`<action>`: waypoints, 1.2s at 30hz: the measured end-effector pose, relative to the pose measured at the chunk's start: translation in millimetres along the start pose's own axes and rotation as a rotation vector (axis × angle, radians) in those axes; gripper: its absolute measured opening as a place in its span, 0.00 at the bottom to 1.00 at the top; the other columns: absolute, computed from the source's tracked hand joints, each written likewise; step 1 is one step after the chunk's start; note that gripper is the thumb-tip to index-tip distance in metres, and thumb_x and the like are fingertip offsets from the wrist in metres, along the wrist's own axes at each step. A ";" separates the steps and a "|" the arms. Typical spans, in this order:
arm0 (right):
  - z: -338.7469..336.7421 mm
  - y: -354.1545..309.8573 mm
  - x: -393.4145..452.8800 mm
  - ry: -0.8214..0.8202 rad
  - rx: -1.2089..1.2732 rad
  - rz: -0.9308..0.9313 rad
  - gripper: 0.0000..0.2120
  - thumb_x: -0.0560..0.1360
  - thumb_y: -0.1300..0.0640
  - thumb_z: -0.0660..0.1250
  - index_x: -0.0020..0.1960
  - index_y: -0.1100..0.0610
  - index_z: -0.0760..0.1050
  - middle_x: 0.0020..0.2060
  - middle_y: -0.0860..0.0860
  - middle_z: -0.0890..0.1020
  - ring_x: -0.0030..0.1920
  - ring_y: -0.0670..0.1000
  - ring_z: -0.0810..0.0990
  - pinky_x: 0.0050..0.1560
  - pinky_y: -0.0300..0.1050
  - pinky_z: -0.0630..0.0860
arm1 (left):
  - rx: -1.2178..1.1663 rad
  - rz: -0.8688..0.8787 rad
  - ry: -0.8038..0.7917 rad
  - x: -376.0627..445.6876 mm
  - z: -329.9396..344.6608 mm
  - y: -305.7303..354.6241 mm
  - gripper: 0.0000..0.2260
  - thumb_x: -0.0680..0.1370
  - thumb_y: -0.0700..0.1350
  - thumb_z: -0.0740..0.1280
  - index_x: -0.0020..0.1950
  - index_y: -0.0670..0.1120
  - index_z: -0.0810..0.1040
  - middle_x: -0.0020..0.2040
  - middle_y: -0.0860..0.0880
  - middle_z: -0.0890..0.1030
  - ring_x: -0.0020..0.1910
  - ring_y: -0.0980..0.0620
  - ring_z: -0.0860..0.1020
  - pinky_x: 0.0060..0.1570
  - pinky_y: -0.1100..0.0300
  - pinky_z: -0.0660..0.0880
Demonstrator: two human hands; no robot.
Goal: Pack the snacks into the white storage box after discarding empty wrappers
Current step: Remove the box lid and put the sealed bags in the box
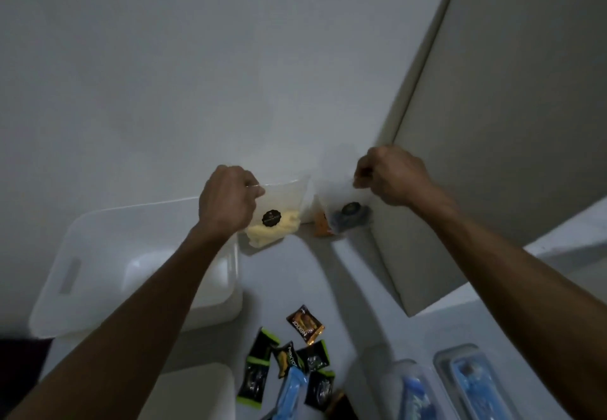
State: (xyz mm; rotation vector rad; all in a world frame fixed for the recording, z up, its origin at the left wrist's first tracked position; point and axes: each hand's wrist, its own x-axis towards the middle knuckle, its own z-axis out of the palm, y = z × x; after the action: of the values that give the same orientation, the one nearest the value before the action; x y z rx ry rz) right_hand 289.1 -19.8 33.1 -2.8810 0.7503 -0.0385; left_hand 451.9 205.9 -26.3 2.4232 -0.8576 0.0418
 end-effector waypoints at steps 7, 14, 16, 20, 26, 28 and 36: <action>-79.2 -106.4 -45.6 0.164 0.034 -0.136 0.03 0.73 0.50 0.74 0.46 0.48 0.82 0.39 0.45 0.80 0.43 0.49 0.78 0.33 0.40 0.66 | -0.041 0.029 0.078 -14.7 -122.5 -36.1 0.06 0.74 0.46 0.73 0.45 0.44 0.86 0.46 0.44 0.85 0.46 0.45 0.80 0.45 0.54 0.76; -85.3 -217.8 -54.0 0.202 0.220 -0.220 0.04 0.72 0.50 0.74 0.47 0.48 0.83 0.38 0.41 0.82 0.43 0.45 0.82 0.44 0.49 0.81 | -0.106 0.014 0.110 -26.6 -197.6 -93.4 0.07 0.74 0.46 0.74 0.46 0.43 0.86 0.45 0.44 0.85 0.43 0.46 0.82 0.49 0.49 0.80; -74.8 -241.5 -50.6 0.193 0.235 -0.239 0.05 0.73 0.51 0.73 0.49 0.49 0.83 0.43 0.43 0.84 0.45 0.45 0.81 0.46 0.49 0.81 | -0.096 0.007 0.081 -24.9 -202.1 -107.4 0.07 0.74 0.48 0.74 0.46 0.44 0.86 0.46 0.45 0.85 0.43 0.47 0.82 0.49 0.50 0.80; -36.0 -273.9 -35.8 0.124 0.221 -0.244 0.04 0.74 0.52 0.73 0.49 0.48 0.84 0.47 0.46 0.84 0.45 0.44 0.80 0.46 0.47 0.81 | -0.098 -0.019 0.016 -20.1 -194.0 -133.1 0.07 0.74 0.50 0.74 0.45 0.47 0.86 0.44 0.46 0.86 0.41 0.47 0.82 0.48 0.51 0.79; 46.5 -288.6 -21.4 0.110 0.057 -0.204 0.05 0.75 0.50 0.71 0.50 0.44 0.83 0.58 0.48 0.74 0.60 0.52 0.67 0.54 0.51 0.72 | -0.045 -0.049 -0.036 -8.3 -147.1 -168.3 0.07 0.74 0.53 0.73 0.46 0.51 0.86 0.46 0.49 0.81 0.51 0.47 0.77 0.49 0.54 0.72; 74.5 -285.8 -15.9 0.097 0.078 -0.162 0.06 0.75 0.50 0.71 0.51 0.44 0.83 0.64 0.47 0.70 0.64 0.52 0.63 0.59 0.52 0.68 | -0.027 -0.088 -0.048 -3.3 -126.3 -176.9 0.08 0.72 0.57 0.73 0.44 0.53 0.85 0.48 0.48 0.80 0.53 0.45 0.77 0.52 0.50 0.74; 157.4 -271.8 16.1 0.126 0.109 0.006 0.10 0.74 0.44 0.69 0.53 0.44 0.83 0.50 0.48 0.71 0.56 0.53 0.66 0.56 0.50 0.67 | 0.063 -0.121 -0.112 8.1 -54.9 -190.3 0.05 0.74 0.53 0.73 0.46 0.53 0.86 0.51 0.48 0.77 0.55 0.46 0.74 0.55 0.50 0.68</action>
State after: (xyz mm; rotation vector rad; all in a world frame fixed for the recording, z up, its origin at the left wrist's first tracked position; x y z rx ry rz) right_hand 444.6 230.2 -77.6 -2.7933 0.7536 -0.2539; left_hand 578.6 350.9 -73.5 2.5522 -0.7665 -0.1160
